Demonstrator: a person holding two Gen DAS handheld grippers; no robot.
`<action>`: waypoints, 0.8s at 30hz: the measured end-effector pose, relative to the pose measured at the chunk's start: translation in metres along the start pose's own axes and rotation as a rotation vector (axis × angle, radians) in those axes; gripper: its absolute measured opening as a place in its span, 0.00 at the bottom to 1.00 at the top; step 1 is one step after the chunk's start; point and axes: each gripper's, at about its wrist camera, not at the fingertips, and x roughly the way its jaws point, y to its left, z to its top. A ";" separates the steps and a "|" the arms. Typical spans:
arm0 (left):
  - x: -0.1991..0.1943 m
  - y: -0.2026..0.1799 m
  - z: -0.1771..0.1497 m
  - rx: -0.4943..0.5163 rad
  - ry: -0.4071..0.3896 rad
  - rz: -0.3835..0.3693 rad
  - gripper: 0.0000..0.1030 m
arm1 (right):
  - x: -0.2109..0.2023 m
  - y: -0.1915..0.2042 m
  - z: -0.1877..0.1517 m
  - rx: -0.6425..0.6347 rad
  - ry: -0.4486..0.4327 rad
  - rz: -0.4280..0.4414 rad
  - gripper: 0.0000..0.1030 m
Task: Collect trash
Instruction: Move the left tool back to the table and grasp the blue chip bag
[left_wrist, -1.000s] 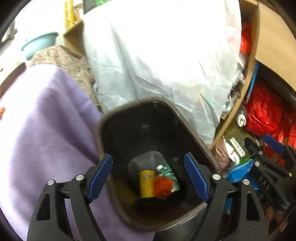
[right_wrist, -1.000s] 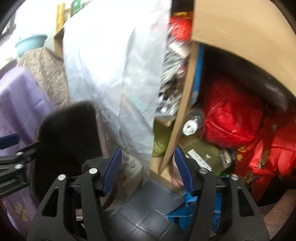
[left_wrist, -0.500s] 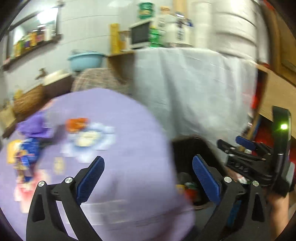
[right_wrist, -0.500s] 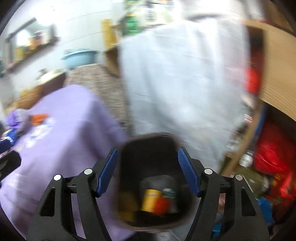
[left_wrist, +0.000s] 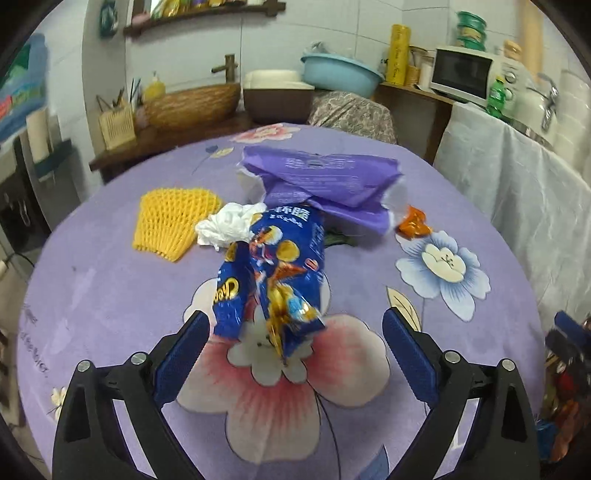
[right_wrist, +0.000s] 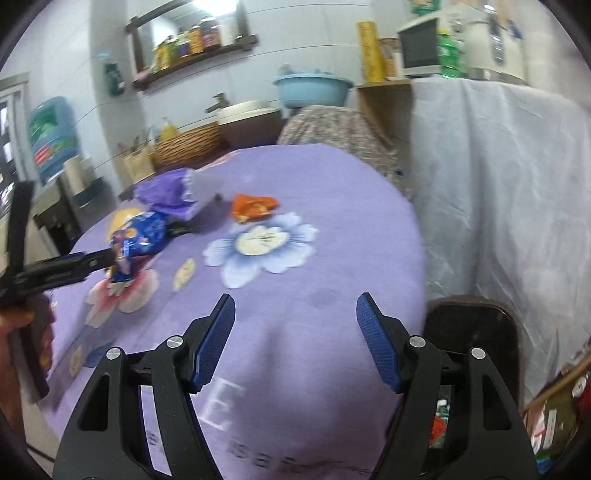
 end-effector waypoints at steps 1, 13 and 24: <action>0.002 0.004 0.003 -0.005 0.006 -0.004 0.88 | 0.002 0.009 0.003 -0.023 0.001 0.014 0.67; 0.014 0.023 -0.004 -0.040 0.077 -0.095 0.37 | 0.027 0.075 0.038 -0.284 0.020 0.103 0.67; -0.039 0.035 -0.040 -0.037 0.004 -0.125 0.36 | 0.087 0.141 0.080 -0.623 0.021 0.107 0.67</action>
